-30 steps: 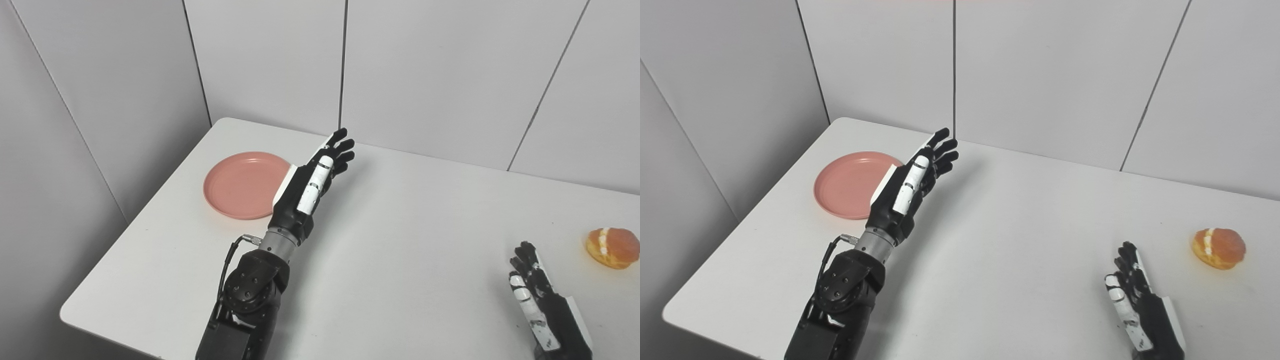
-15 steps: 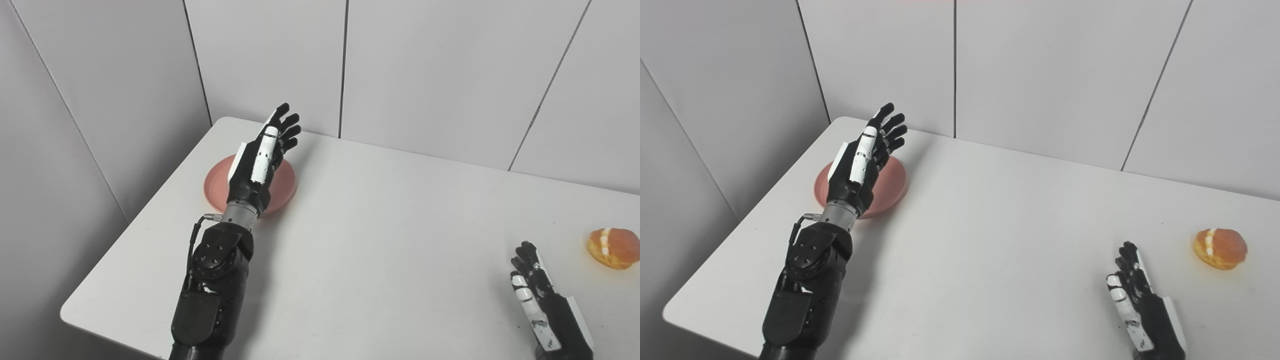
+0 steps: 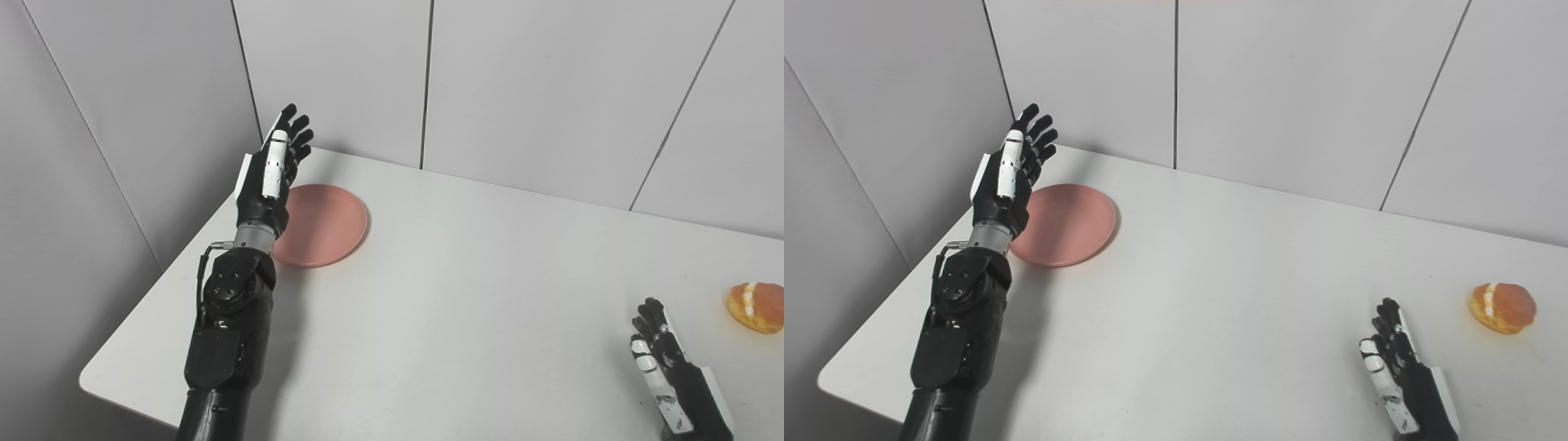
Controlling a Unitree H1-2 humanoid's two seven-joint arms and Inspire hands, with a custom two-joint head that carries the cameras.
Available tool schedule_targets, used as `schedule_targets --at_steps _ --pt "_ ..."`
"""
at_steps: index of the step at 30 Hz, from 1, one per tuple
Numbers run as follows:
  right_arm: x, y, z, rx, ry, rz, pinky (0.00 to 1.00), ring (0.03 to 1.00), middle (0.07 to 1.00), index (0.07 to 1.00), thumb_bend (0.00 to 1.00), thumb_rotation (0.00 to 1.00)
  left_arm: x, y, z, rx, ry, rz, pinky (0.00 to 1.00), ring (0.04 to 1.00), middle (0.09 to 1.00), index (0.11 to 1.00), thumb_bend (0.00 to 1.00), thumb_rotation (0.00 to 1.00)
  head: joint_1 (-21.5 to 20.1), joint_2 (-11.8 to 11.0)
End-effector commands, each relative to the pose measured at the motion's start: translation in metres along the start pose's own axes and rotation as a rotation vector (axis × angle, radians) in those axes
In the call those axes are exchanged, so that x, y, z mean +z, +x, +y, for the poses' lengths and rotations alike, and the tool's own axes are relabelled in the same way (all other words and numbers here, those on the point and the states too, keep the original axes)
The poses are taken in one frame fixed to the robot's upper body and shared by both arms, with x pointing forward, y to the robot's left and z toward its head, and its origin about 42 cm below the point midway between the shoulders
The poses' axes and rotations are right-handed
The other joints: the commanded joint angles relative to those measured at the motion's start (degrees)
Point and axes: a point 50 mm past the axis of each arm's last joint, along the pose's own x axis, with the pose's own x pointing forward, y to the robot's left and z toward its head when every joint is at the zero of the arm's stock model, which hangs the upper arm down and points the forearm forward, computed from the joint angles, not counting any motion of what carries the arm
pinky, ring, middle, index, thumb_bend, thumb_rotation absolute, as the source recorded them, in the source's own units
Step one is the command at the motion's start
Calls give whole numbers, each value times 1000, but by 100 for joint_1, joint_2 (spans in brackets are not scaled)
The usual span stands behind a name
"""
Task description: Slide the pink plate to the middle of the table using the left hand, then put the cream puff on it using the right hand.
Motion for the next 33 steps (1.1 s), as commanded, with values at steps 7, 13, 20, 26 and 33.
schedule_targets --at_steps 7,13,20,26,33 --pt "-23 -15 2 -18 38 97 1000 1000 1000 1000 295 708 24 21 21 51 -19 -82 908 897 907 896 389 1000 -11 -8" --pt "-22 -15 2 -18 15 92 1000 1000 1000 1000 292 713 21 23 36 89 -14 -62 913 895 906 893 393 1000 8 -12" --pt "-20 -15 2 -17 17 95 1000 1000 1000 1000 277 689 15 24 54 123 -38 -46 925 902 912 903 375 1000 6 -6" --pt "-20 -16 3 -15 21 93 1000 1000 1000 1000 279 713 6 25 68 132 -30 -18 952 925 932 914 371 1000 -7 -3" --pt "-20 -16 3 -12 23 92 1000 1000 1000 1000 275 691 -8 28 83 170 -47 23 951 923 925 911 357 1000 -12 5"
